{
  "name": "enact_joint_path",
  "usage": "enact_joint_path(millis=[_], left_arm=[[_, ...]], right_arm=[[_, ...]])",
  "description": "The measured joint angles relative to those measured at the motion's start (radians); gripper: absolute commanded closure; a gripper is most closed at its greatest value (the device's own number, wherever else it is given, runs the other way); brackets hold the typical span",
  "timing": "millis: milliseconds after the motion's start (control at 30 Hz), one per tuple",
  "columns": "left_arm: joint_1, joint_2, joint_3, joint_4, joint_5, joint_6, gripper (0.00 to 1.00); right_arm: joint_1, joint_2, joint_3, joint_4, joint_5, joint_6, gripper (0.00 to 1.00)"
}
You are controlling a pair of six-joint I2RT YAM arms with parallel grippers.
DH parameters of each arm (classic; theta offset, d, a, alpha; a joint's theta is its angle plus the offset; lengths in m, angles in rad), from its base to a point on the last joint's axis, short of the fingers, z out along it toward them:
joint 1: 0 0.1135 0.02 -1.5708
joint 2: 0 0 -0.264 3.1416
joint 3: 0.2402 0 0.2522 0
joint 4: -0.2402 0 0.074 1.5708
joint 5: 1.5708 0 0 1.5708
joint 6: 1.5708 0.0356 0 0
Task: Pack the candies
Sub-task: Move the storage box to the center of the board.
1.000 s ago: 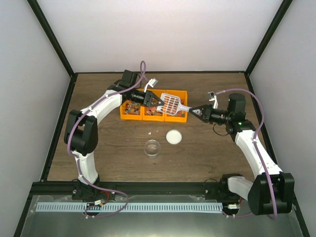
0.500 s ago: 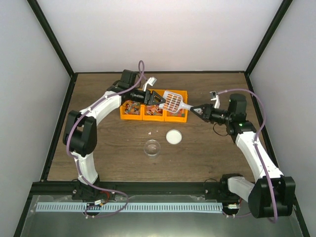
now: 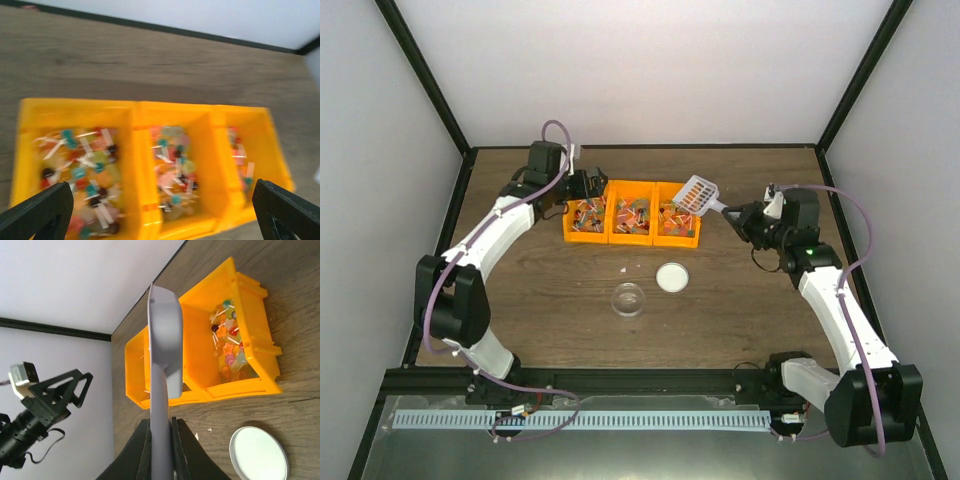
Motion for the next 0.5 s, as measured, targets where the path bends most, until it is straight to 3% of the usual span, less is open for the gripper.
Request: enact_joint_path(millis=[133,233,500], left_arm=[[-0.006,0.011,-0.020,-0.066,-0.200,-0.005,0.02],[-0.006,0.047,-0.021,-0.115,-0.311,-0.014,0.16],[-0.005,0.156,-0.020,-0.206,-0.439,-0.006,0.32]], right_arm=[[0.011,-0.001,0.013,-0.006,0.050,0.036,0.99],[0.018,-0.009,0.013,-0.005,0.060,0.055,0.99],[0.022,-0.050,0.013,-0.005,0.066,0.060,0.99]])
